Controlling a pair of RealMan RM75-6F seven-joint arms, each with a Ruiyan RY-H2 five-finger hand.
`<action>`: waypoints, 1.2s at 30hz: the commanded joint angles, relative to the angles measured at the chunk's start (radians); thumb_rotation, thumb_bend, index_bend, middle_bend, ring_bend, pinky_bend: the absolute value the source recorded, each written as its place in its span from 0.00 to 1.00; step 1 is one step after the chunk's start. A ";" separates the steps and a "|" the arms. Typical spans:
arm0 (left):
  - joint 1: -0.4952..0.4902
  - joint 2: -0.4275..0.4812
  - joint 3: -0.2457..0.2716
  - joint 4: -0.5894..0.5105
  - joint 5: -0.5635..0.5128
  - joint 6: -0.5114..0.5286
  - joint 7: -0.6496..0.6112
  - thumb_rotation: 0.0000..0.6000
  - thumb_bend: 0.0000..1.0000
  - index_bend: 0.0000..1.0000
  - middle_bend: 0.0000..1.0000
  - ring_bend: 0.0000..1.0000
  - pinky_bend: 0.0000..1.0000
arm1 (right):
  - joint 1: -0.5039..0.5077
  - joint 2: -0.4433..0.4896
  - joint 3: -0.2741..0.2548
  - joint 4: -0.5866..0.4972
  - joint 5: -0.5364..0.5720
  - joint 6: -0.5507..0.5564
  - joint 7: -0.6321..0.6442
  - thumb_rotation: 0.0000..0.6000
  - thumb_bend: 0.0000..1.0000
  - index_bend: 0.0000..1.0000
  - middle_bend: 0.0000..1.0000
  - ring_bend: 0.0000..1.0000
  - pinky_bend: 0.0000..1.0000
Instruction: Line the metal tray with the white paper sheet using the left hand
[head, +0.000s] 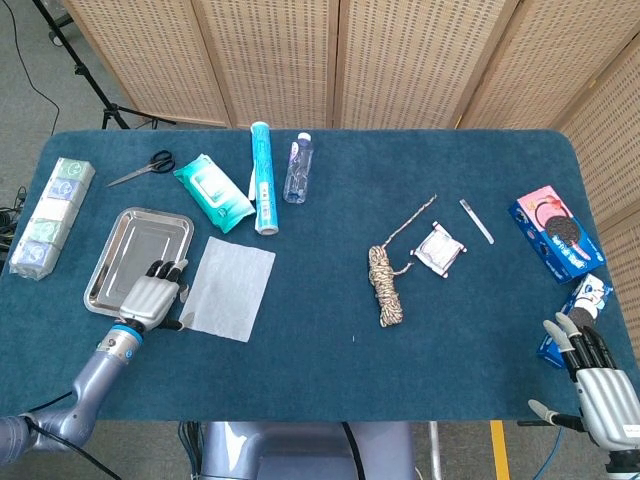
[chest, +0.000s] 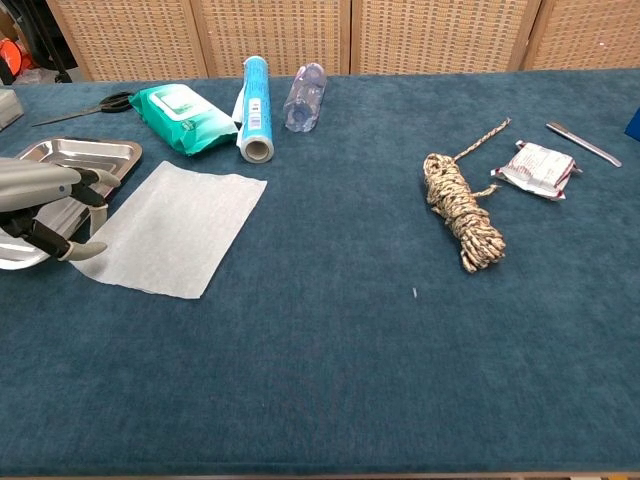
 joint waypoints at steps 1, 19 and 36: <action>-0.003 -0.019 -0.004 0.012 -0.004 0.008 0.004 0.54 0.38 0.48 0.00 0.00 0.00 | -0.001 0.000 0.000 0.001 -0.001 0.003 0.002 1.00 0.00 0.00 0.00 0.00 0.00; 0.005 -0.084 -0.024 0.042 0.017 0.067 -0.004 0.95 0.56 0.68 0.00 0.00 0.00 | -0.004 0.002 0.000 0.008 -0.009 0.015 0.019 1.00 0.00 0.00 0.00 0.00 0.00; 0.020 0.009 -0.067 -0.043 0.041 0.135 -0.013 0.95 0.56 0.70 0.00 0.00 0.00 | -0.004 0.002 0.001 0.007 -0.008 0.014 0.017 1.00 0.00 0.00 0.00 0.00 0.00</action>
